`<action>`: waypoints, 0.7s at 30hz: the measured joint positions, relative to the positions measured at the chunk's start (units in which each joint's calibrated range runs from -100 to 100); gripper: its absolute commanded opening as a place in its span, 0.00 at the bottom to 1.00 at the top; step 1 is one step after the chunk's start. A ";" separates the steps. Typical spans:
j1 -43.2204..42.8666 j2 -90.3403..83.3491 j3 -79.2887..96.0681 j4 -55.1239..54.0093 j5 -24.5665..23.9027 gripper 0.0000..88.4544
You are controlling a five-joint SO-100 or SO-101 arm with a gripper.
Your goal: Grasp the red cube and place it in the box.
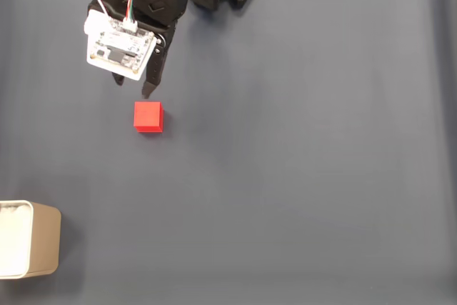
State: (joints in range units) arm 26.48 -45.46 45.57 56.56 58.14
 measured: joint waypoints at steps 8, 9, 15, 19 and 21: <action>1.04 3.65 0.09 -1.27 3.27 0.20; 1.04 3.82 0.09 -2.15 3.42 0.20; 0.89 5.12 3.44 -7.56 4.54 0.24; 1.48 6.17 5.97 -11.22 5.08 0.27; 1.85 6.77 7.14 -13.21 5.27 0.28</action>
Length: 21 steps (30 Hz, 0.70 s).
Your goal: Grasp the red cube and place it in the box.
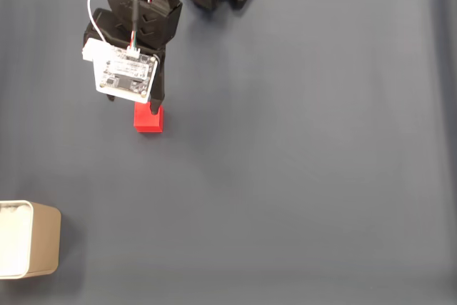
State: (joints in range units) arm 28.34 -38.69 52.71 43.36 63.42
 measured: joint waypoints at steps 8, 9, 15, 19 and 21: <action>1.04 3.65 0.63 -4.93 0.93 0.32; 1.19 4.08 0.63 -5.57 1.07 0.32; 1.34 5.47 1.54 -8.91 1.76 0.34; 1.41 5.82 2.44 -9.94 2.64 0.35; 1.48 5.82 2.98 -10.66 2.93 0.36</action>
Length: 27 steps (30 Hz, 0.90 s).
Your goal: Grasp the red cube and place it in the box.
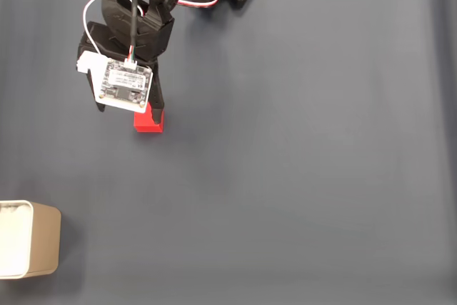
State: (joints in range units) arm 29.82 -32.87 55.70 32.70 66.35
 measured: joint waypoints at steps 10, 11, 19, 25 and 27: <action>-0.07 0.00 3.62 -2.07 1.27 0.39; -0.07 0.00 3.89 -2.23 1.27 0.39; -0.07 1.04 5.97 -3.34 1.66 0.40; -0.67 2.43 6.15 -4.46 1.66 0.40; -0.67 2.95 6.15 -4.85 1.66 0.41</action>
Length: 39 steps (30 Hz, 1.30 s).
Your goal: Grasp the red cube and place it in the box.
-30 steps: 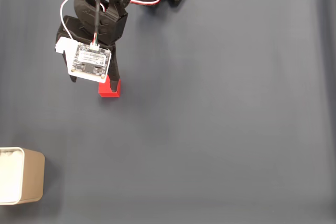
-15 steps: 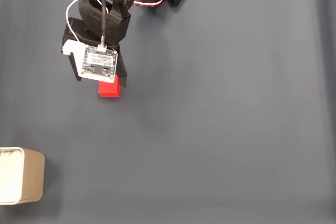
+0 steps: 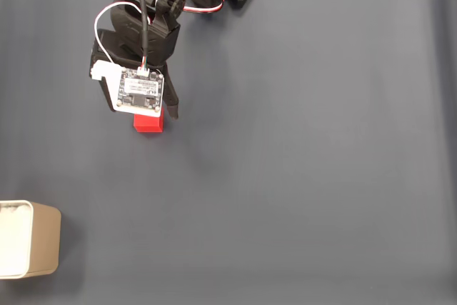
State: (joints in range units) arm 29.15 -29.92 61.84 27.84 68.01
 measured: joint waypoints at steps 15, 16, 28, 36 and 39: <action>-2.08 3.21 0.00 -2.31 -0.39 0.41; -2.08 3.39 0.00 -2.39 -0.29 0.41; -2.97 5.99 0.00 -2.78 -0.98 0.41; -2.89 6.95 0.18 -2.78 -2.20 0.41; -2.89 6.95 0.99 -2.78 -2.39 0.41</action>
State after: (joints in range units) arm 26.26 -22.97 62.84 25.06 65.62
